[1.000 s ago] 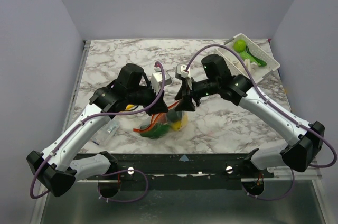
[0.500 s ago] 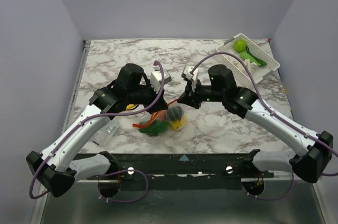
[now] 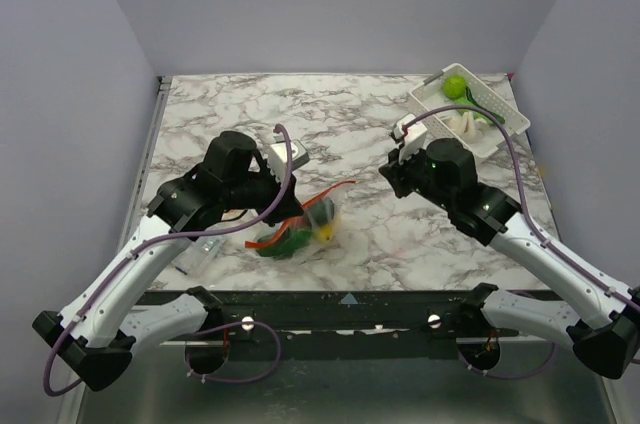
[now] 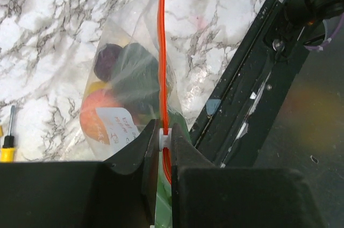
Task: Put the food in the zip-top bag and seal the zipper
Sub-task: Zip the zipper food storage bag at the center of the board.
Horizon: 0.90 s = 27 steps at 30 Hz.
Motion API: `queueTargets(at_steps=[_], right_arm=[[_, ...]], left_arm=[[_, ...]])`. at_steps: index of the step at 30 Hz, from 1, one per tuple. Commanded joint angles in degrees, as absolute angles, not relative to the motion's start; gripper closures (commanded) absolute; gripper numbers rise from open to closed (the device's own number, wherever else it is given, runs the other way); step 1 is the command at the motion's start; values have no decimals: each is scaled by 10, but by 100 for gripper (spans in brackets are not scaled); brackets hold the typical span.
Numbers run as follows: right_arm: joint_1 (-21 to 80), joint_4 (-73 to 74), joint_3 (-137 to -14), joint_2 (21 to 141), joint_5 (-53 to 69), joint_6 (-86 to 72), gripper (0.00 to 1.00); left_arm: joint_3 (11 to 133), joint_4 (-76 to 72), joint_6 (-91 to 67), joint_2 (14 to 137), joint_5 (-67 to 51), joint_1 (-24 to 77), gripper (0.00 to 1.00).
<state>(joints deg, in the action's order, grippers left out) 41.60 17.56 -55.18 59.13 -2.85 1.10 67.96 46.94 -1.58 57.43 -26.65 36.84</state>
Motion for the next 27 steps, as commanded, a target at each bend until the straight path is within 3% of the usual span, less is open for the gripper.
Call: queueTargets(at_steps=[1, 3, 4, 6, 10, 19, 27], right_arm=[[414, 192, -557, 565, 28, 14, 100], [414, 208, -581, 567, 124, 25, 98], [414, 220, -597, 570, 177, 36, 88], [414, 237, -618, 577, 263, 56, 47], [414, 271, -660, 607, 380, 94, 25], [414, 359, -770, 746, 503, 145, 24], [413, 313, -736, 763, 539, 114, 30]], left_arm=[[680, 479, -27, 562, -284, 368, 100], [694, 471, -27, 569, -312, 368, 100], [700, 467, -26, 571, -323, 369, 100], [706, 459, -23, 575, -343, 369, 100], [716, 465, -8, 591, -376, 372, 100], [717, 452, 12, 614, -390, 399, 100], [695, 393, 15, 601, -371, 415, 100]])
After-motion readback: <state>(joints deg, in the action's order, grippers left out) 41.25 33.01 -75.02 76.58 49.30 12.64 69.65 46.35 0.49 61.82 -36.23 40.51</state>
